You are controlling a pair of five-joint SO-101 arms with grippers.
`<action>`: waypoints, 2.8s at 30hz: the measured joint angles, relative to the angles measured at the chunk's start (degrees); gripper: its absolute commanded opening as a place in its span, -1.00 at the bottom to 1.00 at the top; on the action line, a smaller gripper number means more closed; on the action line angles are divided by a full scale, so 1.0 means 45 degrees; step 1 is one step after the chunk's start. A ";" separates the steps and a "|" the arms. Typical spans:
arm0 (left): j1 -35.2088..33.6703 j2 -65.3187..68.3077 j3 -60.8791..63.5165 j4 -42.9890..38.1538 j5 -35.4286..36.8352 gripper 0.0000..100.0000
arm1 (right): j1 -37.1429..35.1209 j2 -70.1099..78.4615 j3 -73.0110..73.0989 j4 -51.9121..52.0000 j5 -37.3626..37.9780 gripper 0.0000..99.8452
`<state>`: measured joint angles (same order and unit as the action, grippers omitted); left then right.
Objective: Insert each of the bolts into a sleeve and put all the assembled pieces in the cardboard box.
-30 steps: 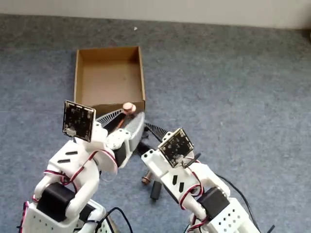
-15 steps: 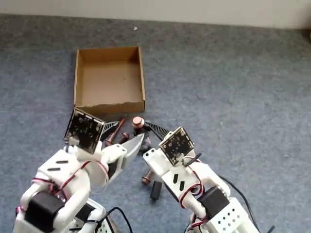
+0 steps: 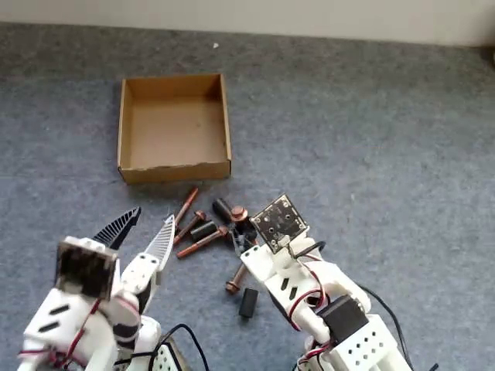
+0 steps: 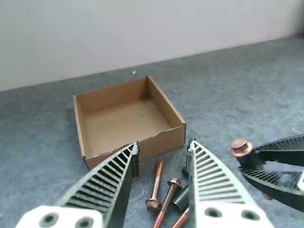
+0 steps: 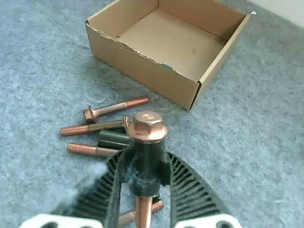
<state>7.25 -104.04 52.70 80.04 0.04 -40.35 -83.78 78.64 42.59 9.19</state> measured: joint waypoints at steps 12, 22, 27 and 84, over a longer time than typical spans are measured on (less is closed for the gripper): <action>-0.3419 0.0000 0.3321 -0.0176 -0.0156 -0.96 | 0.0469 0.5314 -0.5040 0.1074 0.0000 -0.99; -0.5236 0.0059 0.7756 -0.3009 -0.0156 -0.95 | 0.0469 1.2484 -0.9885 -0.1387 0.0000 -0.99; -0.5470 0.0039 0.8440 -0.3653 -0.0156 -0.95 | 0.0469 1.5590 -1.1096 -0.4806 0.0000 -0.99; -0.5470 0.0039 0.8479 -0.3790 -0.0156 -0.95 | -0.0352 2.2955 -1.5258 0.3595 0.0000 -0.85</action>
<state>-17.36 -103.87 90.86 62.99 -0.66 -41.93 19.52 9.98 58.77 9.19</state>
